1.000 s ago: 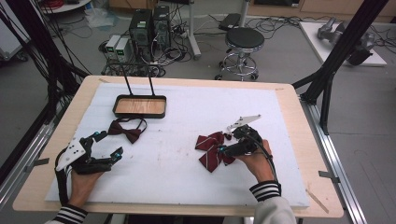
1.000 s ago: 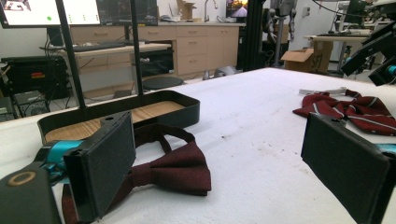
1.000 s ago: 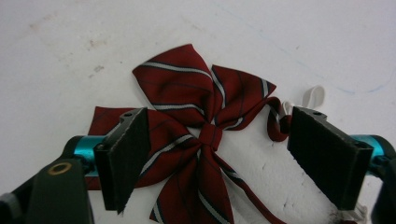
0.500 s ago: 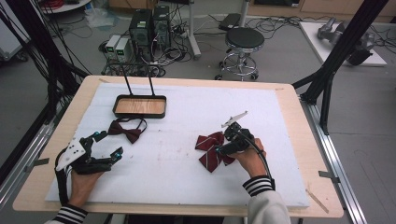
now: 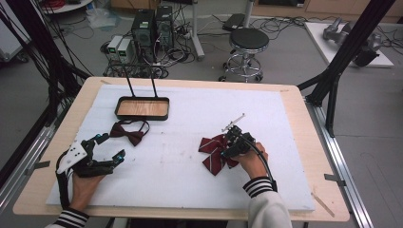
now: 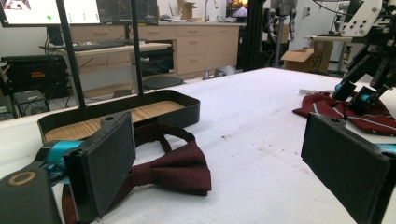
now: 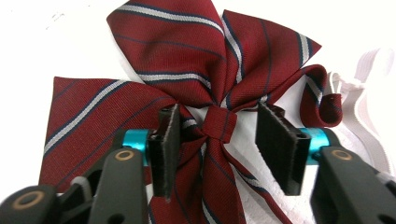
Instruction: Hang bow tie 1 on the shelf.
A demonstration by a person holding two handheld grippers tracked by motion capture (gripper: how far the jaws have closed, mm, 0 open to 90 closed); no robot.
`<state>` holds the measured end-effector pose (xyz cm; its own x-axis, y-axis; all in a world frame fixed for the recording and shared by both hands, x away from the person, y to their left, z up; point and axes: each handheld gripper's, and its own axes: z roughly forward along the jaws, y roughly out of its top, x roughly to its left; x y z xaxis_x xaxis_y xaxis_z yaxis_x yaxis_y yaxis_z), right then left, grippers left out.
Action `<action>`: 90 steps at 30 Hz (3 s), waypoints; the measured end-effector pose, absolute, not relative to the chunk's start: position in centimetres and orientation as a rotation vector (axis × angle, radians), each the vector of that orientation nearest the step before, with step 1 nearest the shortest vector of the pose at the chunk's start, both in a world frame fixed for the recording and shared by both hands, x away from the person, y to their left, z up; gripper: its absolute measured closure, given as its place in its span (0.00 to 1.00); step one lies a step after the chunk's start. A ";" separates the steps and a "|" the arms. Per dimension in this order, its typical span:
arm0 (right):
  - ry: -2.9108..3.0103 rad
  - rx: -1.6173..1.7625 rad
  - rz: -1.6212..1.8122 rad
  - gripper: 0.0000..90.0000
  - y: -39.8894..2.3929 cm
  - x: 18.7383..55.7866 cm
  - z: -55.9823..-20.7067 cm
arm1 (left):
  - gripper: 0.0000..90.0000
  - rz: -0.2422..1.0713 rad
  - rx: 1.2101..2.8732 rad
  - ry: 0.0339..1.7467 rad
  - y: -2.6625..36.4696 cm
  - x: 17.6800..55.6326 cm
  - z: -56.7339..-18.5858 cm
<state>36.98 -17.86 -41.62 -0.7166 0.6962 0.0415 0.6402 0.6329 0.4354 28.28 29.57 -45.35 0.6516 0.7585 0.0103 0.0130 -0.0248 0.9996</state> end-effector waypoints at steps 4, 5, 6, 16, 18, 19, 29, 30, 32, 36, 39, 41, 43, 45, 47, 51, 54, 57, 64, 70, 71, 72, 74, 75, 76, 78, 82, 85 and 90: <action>2.727 1.132 0.634 0.70 -17.9 37.1 -41.7 | 0.12 0.674 1.493 0.676 29.6 28.3 -45.3; 2.728 1.125 0.633 0.72 -18.0 37.1 -41.7 | 0.12 0.674 1.493 0.676 29.6 28.3 -45.3; 2.724 1.141 0.634 0.75 -18.1 37.1 -41.7 | 0.12 0.674 1.493 0.676 29.6 28.3 -45.3; 2.729 1.067 0.585 0.84 -17.6 36.9 -41.4 | 0.12 0.674 1.494 0.675 29.6 28.3 -45.3; 2.720 1.049 0.591 0.84 -17.6 36.8 -41.3 | 0.12 0.675 1.493 0.675 29.6 28.3 -45.3; 2.717 1.041 0.602 0.84 -17.5 36.8 -41.3 | 0.12 0.675 1.494 0.675 29.6 28.3 -45.3; 2.687 0.938 0.719 0.84 -17.4 36.5 -40.4 | 0.12 0.678 1.494 0.680 29.5 28.3 -45.3; 2.681 0.911 0.757 0.84 -17.3 36.4 -40.2 | 0.12 0.676 1.492 0.682 29.5 28.3 -45.3; 2.680 0.881 0.808 0.84 -17.3 36.3 -40.0 | 0.12 0.677 1.492 0.684 29.5 28.3 -45.3; 2.660 0.808 0.853 0.84 -16.9 36.0 -39.6 | 0.12 0.673 1.487 0.691 29.5 28.3 -45.3; 2.636 0.755 0.897 0.84 -16.5 35.9 -39.2 | 0.12 0.662 1.483 0.701 29.7 28.4 -45.3; 2.628 0.737 0.912 0.84 -16.4 35.9 -39.2 | 0.12 0.658 1.483 0.705 29.7 28.5 -45.3; 2.617 0.697 0.933 0.84 -16.1 35.8 -38.9 | 0.12 0.668 1.498 0.696 29.7 28.5 -45.1; 2.607 0.664 0.952 0.84 -15.7 35.7 -38.8 | 0.12 0.656 1.490 0.692 29.8 28.5 -44.7; 2.595 0.628 0.971 0.84 -15.4 35.7 -38.7 | 0.12 0.645 1.486 0.695 29.8 28.6 -44.3; 2.575 0.575 1.017 0.84 -15.1 35.6 -38.5 | 0.12 0.619 1.492 0.674 29.9 29.0 -43.0; 2.553 0.534 1.074 0.84 -15.0 35.4 -38.1 | 0.12 0.601 1.508 0.651 29.6 29.3 -42.1; 2.537 0.507 1.130 0.84 -15.0 35.3 -37.7 | 0.12 0.577 1.530 0.619 29.1 29.7 -41.0; 2.505 0.428 1.230 0.84 -14.5 35.0 -37.0 | 0.12 0.500 1.582 0.540 27.8 30.4 -39.3; 2.488 0.362 1.292 0.84 -13.7 34.8 -36.6 | 0.12 0.462 1.632 0.470 26.9 30.6 -38.4; 2.486 0.348 1.296 0.84 -13.6 34.8 -36.6 | 0.12 0.458 1.634 0.465 26.7 30.7 -38.3; 2.481 0.336 1.301 0.84 -13.4 34.7 -36.6 | 0.12 0.452 1.634 0.462 26.6 30.8 -38.1; 2.471 0.314 1.324 0.84 -13.2 34.6 -36.5 | 0.12 0.439 1.642 0.450 26.2 30.9 -37.8; 2.462 0.296 1.352 0.84 -13.0 34.6 -36.3 | 0.12 0.431 1.648 0.440 26.0 31.0 -37.6; 2.460 0.293 1.358 0.84 -12.9 34.5 -36.3 | 0.12 0.427 1.652 0.433 25.8 31.0 -37.5; 2.455 0.283 1.368 0.84 -12.8 34.5 -36.2 | 0.12 0.415 1.664 0.415 25.3 31.2 -37.0; 2.445 0.243 1.410 0.84 -12.4 34.3 -36.0 | 0.12 0.382 1.687 0.376 24.1 31.6 -36.2; 2.423 0.202 1.456 0.84 -12.2 34.1 -35.8 | 0.12 0.357 1.700 0.354 23.1 32.0 -35.7; 2.425 0.210 1.504 0.84 -11.9 34.0 -35.8 | 0.12 0.307 1.713 0.317 21.4 32.4 -35.1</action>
